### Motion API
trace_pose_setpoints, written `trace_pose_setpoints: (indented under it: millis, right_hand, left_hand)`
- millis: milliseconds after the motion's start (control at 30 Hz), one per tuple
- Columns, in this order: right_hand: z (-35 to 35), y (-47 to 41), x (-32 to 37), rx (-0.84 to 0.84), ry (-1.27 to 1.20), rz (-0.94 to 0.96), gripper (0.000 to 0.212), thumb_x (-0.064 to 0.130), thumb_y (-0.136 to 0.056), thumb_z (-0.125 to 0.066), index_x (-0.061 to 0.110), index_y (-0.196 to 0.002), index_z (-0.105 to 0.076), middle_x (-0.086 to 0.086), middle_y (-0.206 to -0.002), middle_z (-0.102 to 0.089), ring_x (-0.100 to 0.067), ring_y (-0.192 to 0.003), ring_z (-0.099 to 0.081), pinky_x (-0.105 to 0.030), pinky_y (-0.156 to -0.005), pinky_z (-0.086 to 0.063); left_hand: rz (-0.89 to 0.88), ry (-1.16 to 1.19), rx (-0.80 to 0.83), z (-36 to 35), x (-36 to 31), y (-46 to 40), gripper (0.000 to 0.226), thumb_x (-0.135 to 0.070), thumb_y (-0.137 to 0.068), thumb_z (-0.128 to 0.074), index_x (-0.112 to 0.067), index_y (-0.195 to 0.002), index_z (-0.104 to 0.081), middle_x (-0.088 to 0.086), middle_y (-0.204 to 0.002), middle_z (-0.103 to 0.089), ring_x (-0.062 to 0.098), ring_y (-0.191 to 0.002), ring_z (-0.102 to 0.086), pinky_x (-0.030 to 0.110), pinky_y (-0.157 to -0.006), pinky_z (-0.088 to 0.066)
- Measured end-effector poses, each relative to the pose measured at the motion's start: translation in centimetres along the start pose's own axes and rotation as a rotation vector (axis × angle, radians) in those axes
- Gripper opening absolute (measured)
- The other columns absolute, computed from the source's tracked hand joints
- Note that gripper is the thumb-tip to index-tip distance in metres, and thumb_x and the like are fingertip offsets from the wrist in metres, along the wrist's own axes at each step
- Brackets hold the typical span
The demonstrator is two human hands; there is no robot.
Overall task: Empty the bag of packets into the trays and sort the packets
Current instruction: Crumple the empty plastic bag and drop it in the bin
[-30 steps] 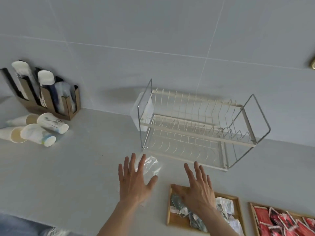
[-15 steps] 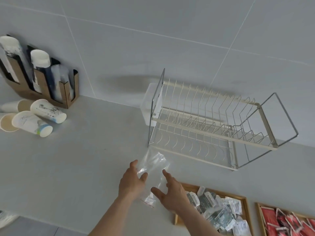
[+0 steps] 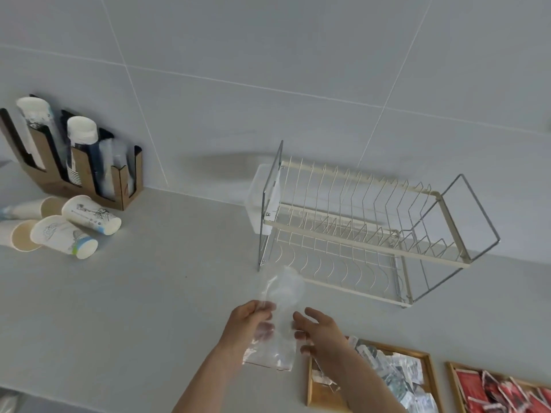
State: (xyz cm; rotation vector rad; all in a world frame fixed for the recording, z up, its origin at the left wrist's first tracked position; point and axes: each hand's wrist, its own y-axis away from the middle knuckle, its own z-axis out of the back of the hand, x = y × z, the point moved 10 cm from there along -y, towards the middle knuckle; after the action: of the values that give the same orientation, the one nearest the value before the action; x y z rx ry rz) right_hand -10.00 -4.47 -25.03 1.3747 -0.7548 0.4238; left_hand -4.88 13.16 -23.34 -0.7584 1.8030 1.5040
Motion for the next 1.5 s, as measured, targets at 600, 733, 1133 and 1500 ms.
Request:
trace_pose_setpoints:
  millis: [600,733,1133,1500]
  right_hand:
    - [10.2,4.6,5.0,-0.149,-0.187,0.218,0.01,0.01,-0.086,-0.075,0.007,-0.095,-0.077,-0.018,-0.1,-0.075,-0.026,-0.086,-0.064,-0.03,-0.056,-0.05]
    - [14.0,5.9,4.3,-0.187,-0.21,0.233,0.007,0.006,-0.087,-0.071,0.005,-0.093,-0.074,-0.016,-0.099,-0.078,-0.024,-0.082,-0.068,-0.032,-0.059,-0.048]
    - [29.6,11.5,-2.3,-0.379,-0.429,0.238,0.008,0.008,-0.09,-0.07,0.003,-0.095,-0.072,-0.01,-0.084,-0.074,-0.024,-0.073,-0.067,-0.032,-0.057,-0.046]
    - [48.4,22.8,-14.2,-0.605,-0.619,0.246,0.006,0.016,-0.091,-0.071,0.011,-0.087,-0.07,-0.004,-0.079,-0.074,-0.02,-0.072,-0.069,-0.028,-0.057,-0.049]
  left_hand:
    - [-0.248,-0.103,0.062,-7.2,-4.8,1.4,0.019,0.002,-0.085,-0.071,-0.006,-0.101,-0.068,0.011,-0.083,-0.075,0.015,-0.063,-0.068,0.019,-0.056,-0.052]
    - [-0.247,-0.164,0.133,-11.7,-4.1,1.1,0.015,0.002,-0.088,-0.067,-0.006,-0.1,-0.068,0.009,-0.081,-0.078,0.018,-0.068,-0.07,0.028,-0.063,-0.055]
    - [-0.29,-0.359,0.269,-27.0,-1.0,4.8,0.005,-0.01,-0.092,-0.067,-0.009,-0.093,-0.072,0.011,-0.087,-0.077,0.022,-0.077,-0.07,0.031,-0.068,-0.054]
    - [-0.428,-0.68,0.489,-48.5,7.3,13.8,0.005,-0.025,-0.09,-0.071,-0.024,-0.087,-0.074,-0.005,-0.083,-0.077,0.018,-0.085,-0.071,0.035,-0.08,-0.058]
